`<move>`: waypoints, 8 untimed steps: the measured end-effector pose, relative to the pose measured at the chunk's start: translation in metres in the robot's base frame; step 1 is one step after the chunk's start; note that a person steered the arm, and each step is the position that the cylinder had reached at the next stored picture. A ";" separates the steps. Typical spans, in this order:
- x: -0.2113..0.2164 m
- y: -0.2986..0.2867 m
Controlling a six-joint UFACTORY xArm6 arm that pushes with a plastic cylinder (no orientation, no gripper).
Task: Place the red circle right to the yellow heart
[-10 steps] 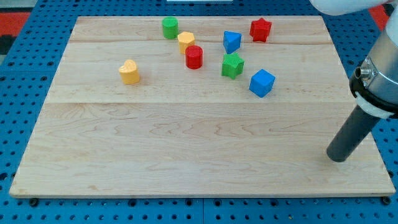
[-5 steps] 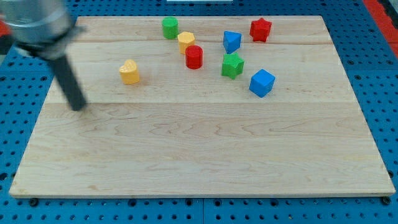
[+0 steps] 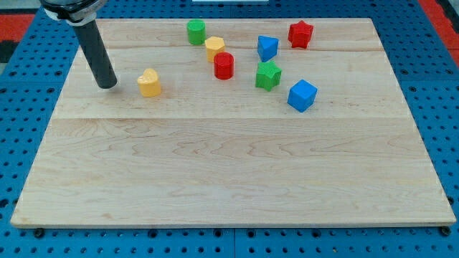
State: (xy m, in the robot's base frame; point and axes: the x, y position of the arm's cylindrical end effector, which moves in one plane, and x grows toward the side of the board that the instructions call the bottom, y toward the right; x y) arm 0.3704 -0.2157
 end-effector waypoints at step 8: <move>0.006 0.119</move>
State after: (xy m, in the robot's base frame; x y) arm 0.3766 -0.0965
